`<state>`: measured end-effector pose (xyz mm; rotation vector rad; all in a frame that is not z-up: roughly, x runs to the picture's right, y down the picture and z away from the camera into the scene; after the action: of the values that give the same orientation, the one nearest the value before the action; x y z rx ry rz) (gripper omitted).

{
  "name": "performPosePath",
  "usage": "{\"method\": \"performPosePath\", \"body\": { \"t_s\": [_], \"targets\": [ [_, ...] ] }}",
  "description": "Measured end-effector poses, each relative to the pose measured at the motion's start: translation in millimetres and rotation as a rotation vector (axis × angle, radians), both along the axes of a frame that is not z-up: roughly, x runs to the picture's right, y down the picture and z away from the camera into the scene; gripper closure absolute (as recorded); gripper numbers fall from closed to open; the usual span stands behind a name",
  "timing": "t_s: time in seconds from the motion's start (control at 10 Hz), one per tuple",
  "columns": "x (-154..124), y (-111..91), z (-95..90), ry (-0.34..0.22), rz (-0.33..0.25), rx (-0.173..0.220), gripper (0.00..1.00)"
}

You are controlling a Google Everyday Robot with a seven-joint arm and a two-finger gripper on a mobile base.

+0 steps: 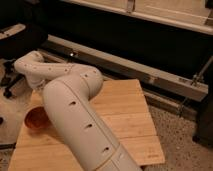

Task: Push the ceramic bowl across the table

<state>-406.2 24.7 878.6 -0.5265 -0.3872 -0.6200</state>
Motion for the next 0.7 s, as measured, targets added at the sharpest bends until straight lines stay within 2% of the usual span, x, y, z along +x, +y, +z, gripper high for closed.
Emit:
{"method": "performPosePath", "body": {
  "t_s": [0.3,0.6,0.7],
  "targets": [
    [-14,23,13.3,-0.006,-0.037,-0.013,1.00],
    [-15,40,16.7,-0.002,-0.055,-0.038,1.00],
    [-13,53,15.3,-0.001,-0.068,-0.057,1.00]
  ]
}}
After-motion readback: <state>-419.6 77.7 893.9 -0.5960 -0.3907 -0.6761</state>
